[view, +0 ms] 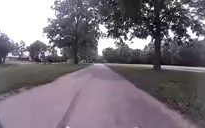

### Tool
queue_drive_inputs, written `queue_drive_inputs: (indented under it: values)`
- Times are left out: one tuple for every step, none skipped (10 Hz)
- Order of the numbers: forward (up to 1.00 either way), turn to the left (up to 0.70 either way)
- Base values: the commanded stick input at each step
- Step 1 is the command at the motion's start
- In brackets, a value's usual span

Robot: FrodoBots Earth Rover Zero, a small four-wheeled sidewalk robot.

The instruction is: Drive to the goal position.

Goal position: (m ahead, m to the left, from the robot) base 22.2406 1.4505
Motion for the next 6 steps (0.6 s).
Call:
queue_drive_inputs:
  values:
    - [0.7, 0.01]
    - [0.7, 0.01]
    - [0.7, 0.05]
    - [0.7, 0.04]
    - [0.7, 0.03]
    - [0.7, 0.01]
